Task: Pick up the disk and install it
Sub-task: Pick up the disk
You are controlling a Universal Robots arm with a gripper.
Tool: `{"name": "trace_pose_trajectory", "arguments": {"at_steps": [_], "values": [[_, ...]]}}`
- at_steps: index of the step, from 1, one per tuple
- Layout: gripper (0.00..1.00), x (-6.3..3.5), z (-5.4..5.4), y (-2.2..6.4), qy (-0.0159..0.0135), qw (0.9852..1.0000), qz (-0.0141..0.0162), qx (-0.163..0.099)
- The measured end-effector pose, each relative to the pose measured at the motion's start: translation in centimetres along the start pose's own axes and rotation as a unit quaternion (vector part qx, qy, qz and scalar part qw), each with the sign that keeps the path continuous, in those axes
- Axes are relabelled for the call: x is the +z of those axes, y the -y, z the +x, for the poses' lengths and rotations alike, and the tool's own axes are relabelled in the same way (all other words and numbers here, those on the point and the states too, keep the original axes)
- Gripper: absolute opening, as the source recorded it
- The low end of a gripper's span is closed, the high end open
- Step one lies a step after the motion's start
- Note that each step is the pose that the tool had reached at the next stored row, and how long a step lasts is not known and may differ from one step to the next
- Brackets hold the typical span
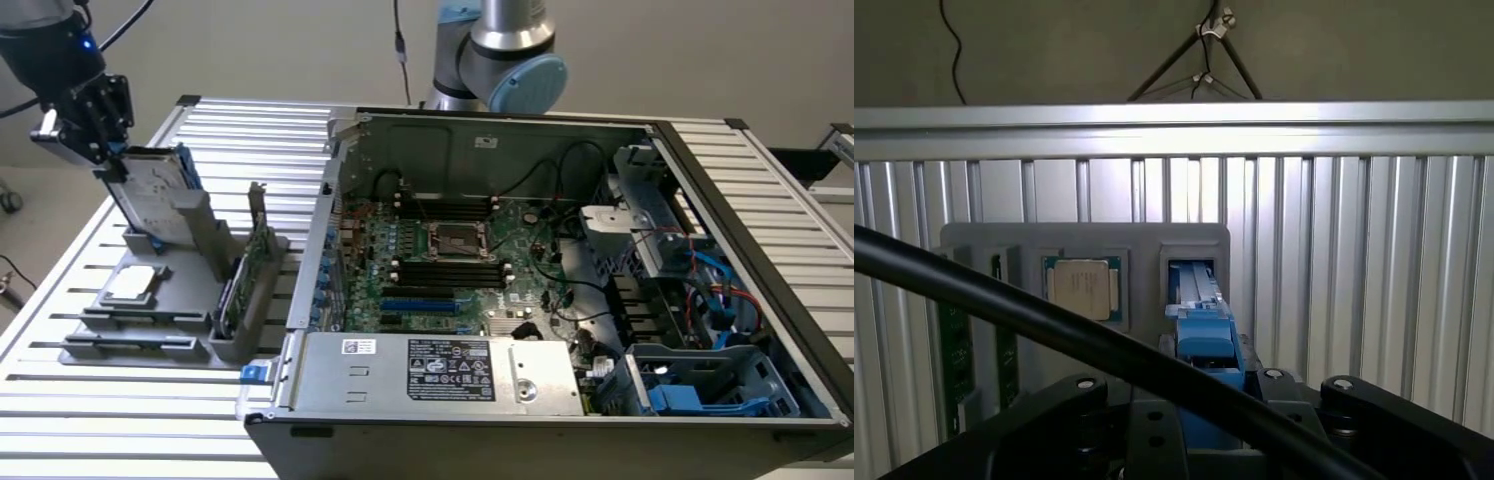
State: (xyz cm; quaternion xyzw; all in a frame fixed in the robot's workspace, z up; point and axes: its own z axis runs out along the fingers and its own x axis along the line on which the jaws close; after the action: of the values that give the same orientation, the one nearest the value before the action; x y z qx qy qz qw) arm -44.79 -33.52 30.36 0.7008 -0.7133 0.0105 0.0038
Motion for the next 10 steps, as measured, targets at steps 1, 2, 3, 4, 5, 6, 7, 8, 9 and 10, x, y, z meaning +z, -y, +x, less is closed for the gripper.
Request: {"name": "trace_pose_trajectory", "arguments": {"at_steps": [1, 2, 3, 4, 5, 6, 7, 8, 9, 10], "values": [[0.33, -0.24, 0.0, 0.00, 0.0000, 1.0000, 0.0000, 0.000], [0.33, -0.49, 0.0, 0.00, 0.0000, 1.0000, 0.0000, 0.000], [0.33, -0.69, 0.0, 0.01, 0.0000, 1.0000, 0.0001, 0.000], [0.33, -0.95, 0.0, 0.02, 0.0000, 1.0000, 0.0001, 0.000], [0.33, -1.25, 0.0, 0.02, 0.0000, 1.0000, 0.0000, 0.000], [0.33, -1.57, 0.0, 0.04, 0.0000, 1.0000, 0.0000, 0.000], [0.33, -1.92, 0.0, 0.05, 0.0000, 1.0000, 0.0001, 0.000], [0.33, -2.35, 0.1, 0.06, 0.0000, 1.0000, 0.0000, 0.000], [0.33, -2.80, 0.1, 0.07, -0.0001, 1.0000, -0.0001, 0.000], [0.33, -3.24, 0.1, 0.09, 0.0000, 1.0000, 0.0001, 0.000]]}}
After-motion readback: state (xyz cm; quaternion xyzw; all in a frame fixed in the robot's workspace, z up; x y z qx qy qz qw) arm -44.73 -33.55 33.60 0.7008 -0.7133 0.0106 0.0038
